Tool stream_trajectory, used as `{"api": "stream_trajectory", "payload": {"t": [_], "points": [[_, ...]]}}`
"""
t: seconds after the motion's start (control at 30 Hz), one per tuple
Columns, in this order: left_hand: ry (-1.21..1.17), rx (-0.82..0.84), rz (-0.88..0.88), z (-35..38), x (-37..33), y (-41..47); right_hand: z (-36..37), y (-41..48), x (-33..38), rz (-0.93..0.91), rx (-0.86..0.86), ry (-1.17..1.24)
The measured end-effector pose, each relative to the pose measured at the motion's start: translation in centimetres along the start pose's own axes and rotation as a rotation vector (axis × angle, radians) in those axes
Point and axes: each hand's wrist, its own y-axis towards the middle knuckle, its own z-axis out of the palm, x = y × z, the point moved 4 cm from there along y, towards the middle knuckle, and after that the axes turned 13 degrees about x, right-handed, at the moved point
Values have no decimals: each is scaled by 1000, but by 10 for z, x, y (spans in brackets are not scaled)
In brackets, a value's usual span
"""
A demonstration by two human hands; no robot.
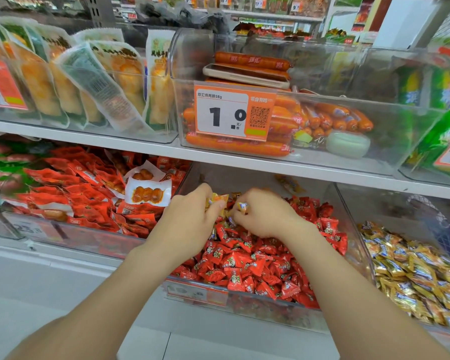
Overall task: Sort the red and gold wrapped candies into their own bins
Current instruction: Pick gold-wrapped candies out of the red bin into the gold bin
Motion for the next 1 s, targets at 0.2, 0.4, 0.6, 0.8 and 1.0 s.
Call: {"api": "stream_trajectory", "payload": {"t": [0.2,0.4,0.6,0.8,1.0], "points": [[-66,-5,4,0,-3,-5,-23,-60,-14,-53,-189,565],[-186,39,93,22,-35,-16,-28,-128,-44,35,-275,781],[-449,237,266,73,-123,-33,-38,-197,-133,182,-323,1276],[-128,250,477,133,-249,-23,-24,-236,-231,482,-415,332],[176,335,291,220,-281,38,-14,-261,-258,298,-367,289]]}}
